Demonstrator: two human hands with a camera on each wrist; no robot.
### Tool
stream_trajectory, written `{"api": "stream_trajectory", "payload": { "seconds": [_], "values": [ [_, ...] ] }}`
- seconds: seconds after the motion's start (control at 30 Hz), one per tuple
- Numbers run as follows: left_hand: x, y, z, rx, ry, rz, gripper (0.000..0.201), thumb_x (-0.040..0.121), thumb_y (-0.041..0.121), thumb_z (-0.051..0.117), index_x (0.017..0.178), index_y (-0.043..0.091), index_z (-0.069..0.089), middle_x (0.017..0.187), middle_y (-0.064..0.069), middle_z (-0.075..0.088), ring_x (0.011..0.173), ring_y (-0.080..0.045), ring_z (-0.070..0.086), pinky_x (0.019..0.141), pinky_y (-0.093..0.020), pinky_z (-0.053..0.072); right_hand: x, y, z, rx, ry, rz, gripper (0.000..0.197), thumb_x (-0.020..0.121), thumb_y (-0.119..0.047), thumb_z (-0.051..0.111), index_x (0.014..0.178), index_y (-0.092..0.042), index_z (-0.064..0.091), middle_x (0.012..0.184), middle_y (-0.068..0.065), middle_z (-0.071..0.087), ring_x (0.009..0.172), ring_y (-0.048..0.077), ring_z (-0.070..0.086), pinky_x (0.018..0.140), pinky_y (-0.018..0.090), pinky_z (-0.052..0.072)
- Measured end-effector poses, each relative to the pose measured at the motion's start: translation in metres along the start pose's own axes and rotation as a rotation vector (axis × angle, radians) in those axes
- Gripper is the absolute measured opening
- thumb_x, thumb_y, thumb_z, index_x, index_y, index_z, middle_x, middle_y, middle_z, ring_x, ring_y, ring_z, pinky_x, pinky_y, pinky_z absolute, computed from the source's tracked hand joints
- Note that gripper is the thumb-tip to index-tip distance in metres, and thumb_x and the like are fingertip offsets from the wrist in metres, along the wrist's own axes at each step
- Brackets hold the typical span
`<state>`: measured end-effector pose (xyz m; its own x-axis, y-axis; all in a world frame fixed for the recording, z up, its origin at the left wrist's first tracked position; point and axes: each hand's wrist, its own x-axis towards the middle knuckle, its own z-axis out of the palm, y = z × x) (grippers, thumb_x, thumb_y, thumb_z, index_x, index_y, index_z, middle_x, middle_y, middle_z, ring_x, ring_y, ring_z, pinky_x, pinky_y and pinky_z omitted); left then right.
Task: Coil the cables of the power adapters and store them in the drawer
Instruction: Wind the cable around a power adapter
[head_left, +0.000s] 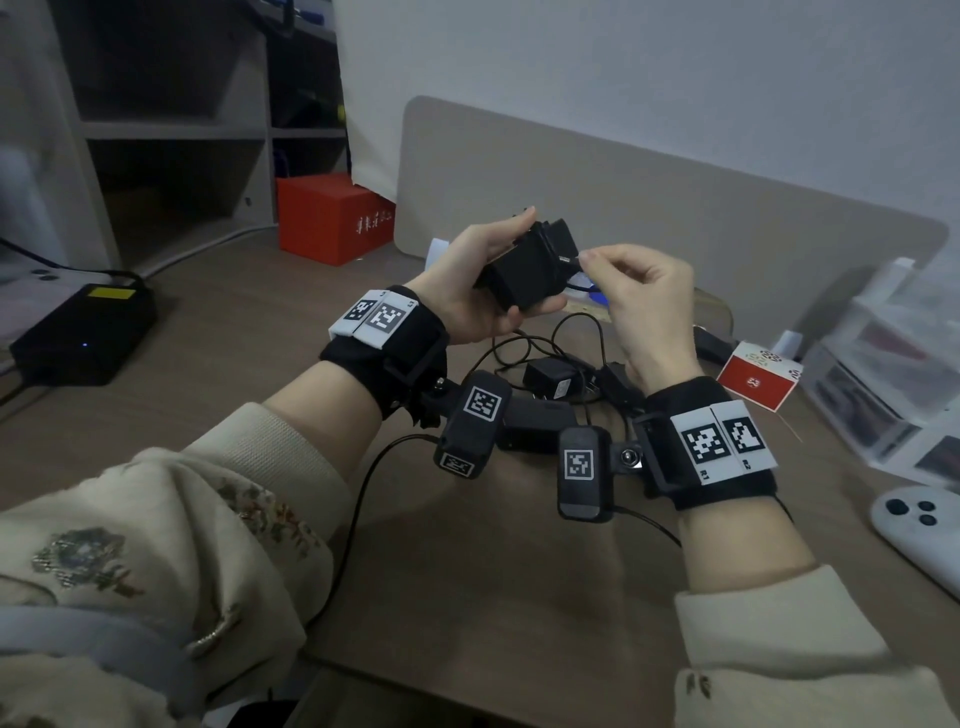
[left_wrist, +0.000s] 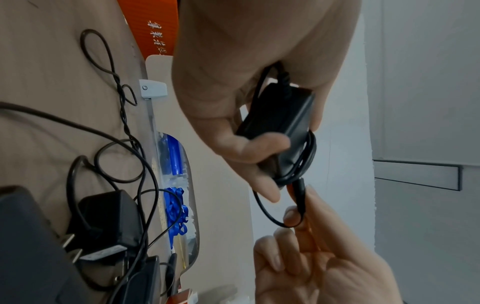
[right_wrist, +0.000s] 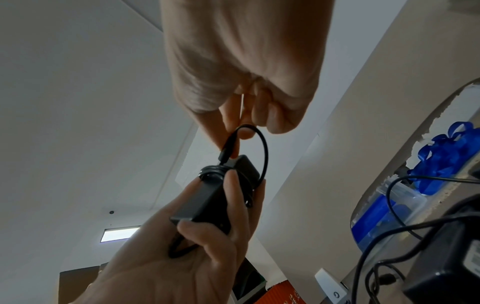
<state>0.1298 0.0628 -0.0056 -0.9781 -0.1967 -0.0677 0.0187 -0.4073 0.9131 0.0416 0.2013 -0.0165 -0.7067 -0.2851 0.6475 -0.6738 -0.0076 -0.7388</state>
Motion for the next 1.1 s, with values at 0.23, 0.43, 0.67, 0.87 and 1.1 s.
{"api": "stream_trajectory", "payload": {
  "seconds": [0.23,0.43,0.67,0.87,1.1],
  "values": [
    [-0.004,0.003,0.002,-0.036,-0.042,0.028,0.018,0.095,0.017,0.051,0.107,0.009,0.062,0.108,-0.013,0.067,0.084,-0.028,0.072,0.056,-0.019,0.052,0.001,0.002,0.0,0.03,-0.004,0.001,0.015,0.081,-0.02,0.069,0.071,-0.031,0.072,0.075,-0.002,0.069,0.077,0.02,0.059,0.081,0.049,0.053],
    [0.004,-0.002,0.005,0.247,0.095,0.15,0.036,0.09,0.013,0.057,0.125,0.003,0.058,0.101,-0.013,0.071,0.082,-0.03,0.074,0.041,-0.019,0.044,-0.001,-0.003,0.001,0.003,-0.014,0.0,0.022,0.084,-0.013,0.069,0.071,-0.03,0.07,0.073,-0.008,0.068,0.075,0.016,0.058,0.078,0.041,0.053],
    [0.003,-0.001,0.004,0.427,0.1,0.196,0.029,0.094,0.018,0.061,0.122,0.01,0.059,0.103,-0.015,0.072,0.082,-0.034,0.074,0.039,-0.021,0.048,0.0,-0.001,0.0,0.009,0.004,0.047,0.023,0.084,-0.01,0.068,0.068,-0.027,0.07,0.076,-0.004,0.068,0.077,0.014,0.058,0.08,0.038,0.053],
    [0.006,-0.004,0.004,0.494,0.098,0.175,0.035,0.098,0.027,0.055,0.131,0.017,0.049,0.103,-0.017,0.07,0.061,-0.029,0.072,0.04,-0.023,0.048,0.0,0.004,0.006,-0.048,-0.008,0.021,0.016,0.087,-0.016,0.063,0.075,-0.025,0.064,0.071,-0.003,0.06,0.071,0.013,0.051,0.071,0.029,0.044],
    [0.008,-0.004,0.001,0.483,0.073,0.233,0.027,0.098,0.025,0.05,0.125,0.023,0.048,0.106,-0.028,0.069,0.043,-0.019,0.055,0.039,-0.022,0.039,-0.003,0.0,0.002,-0.027,0.036,0.004,0.013,0.097,-0.012,0.05,0.098,-0.025,0.051,0.069,-0.005,0.048,0.061,0.008,0.044,0.063,0.024,0.039]
  ]
}}
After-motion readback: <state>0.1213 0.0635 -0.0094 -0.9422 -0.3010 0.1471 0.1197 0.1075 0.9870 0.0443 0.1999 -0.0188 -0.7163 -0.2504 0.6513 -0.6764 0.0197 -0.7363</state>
